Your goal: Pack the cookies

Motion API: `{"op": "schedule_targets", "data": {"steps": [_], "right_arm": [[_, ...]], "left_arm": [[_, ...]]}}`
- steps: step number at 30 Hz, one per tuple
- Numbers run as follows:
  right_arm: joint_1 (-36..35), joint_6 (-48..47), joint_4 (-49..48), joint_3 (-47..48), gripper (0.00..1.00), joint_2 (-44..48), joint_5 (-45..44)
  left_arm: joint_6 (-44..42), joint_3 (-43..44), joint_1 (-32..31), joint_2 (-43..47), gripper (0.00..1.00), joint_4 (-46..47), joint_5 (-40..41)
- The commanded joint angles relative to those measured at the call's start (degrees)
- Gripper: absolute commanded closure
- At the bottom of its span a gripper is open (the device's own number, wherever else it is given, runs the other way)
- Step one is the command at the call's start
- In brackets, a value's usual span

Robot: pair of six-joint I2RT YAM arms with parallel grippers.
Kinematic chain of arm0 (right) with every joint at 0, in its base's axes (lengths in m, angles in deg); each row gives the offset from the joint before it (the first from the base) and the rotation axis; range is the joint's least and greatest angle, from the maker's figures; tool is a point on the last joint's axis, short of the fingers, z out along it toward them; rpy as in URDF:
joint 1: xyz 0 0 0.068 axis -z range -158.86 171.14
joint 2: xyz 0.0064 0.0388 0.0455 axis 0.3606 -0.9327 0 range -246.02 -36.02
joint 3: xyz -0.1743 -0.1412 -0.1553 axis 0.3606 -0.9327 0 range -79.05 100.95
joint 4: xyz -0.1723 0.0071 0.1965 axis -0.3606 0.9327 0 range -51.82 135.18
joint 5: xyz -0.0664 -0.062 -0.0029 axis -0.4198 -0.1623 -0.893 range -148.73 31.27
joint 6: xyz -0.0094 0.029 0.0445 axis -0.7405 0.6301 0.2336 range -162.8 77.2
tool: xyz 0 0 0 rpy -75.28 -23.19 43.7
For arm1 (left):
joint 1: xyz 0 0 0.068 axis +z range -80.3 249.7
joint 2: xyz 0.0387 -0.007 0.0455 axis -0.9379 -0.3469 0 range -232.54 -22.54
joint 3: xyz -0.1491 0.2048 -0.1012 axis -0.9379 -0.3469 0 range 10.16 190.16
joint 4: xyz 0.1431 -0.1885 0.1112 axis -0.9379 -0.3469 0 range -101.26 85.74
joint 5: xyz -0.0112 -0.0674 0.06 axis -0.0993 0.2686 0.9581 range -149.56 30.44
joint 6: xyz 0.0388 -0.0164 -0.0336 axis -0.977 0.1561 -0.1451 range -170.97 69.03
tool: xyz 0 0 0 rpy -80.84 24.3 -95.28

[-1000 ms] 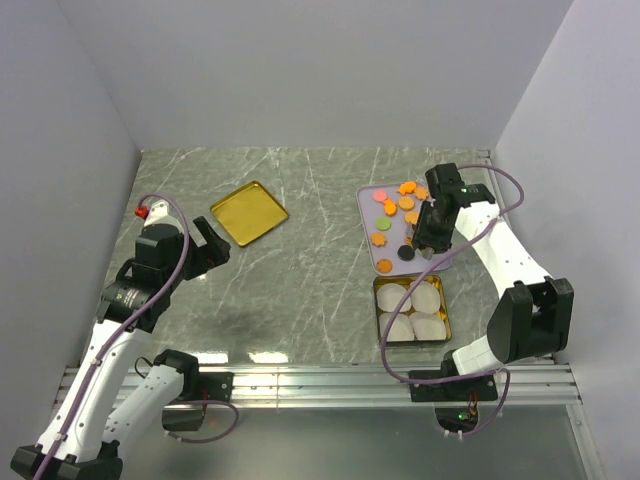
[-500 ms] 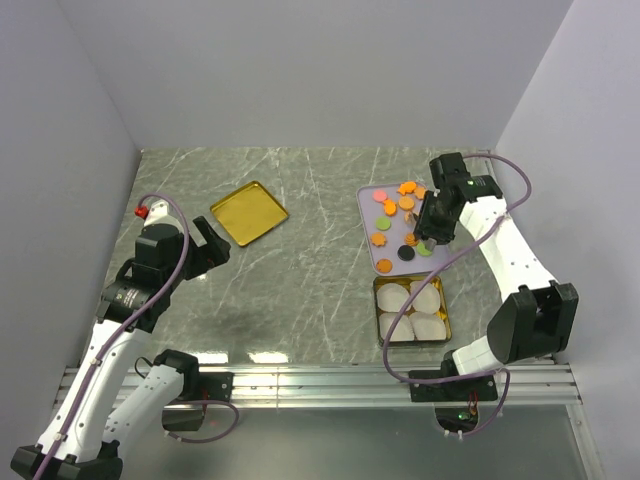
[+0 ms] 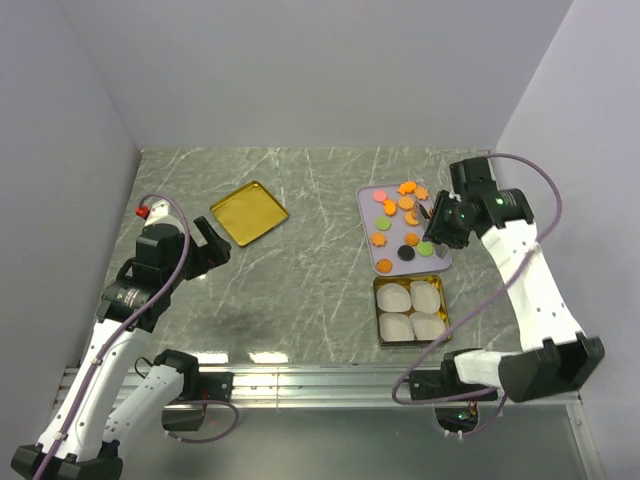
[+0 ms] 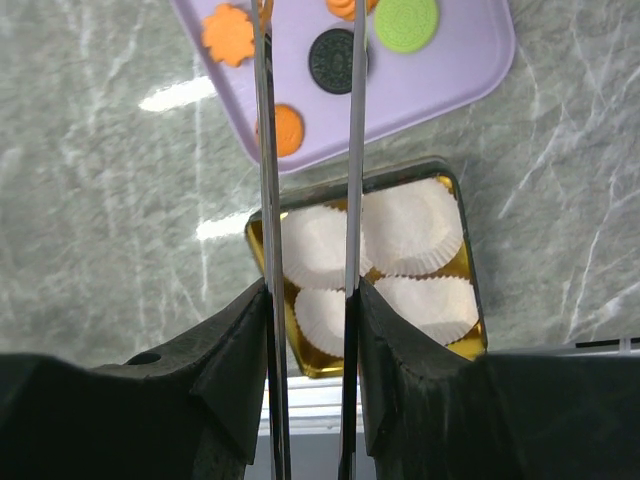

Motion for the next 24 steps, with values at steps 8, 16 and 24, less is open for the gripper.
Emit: {"op": "schedule_targets", "data": {"steps": [8,16,24], "right_arm": [[0.38,1.97,4.91,-6.01,0.60,18.39,6.30],[0.20,1.45,10.70,-14.28,0.60,29.12,10.70],[-1.64,0.13,13.52,-18.06,0.60,33.61,15.10]], "left_arm": [[-0.56,-0.23,-0.09,-1.02,0.01,1.88,-1.42],[-0.30,-0.31,-0.09,-0.58,0.01,1.79,-0.98],[-0.30,-0.32,-0.09,0.12,0.01,1.88,-0.90]]}}
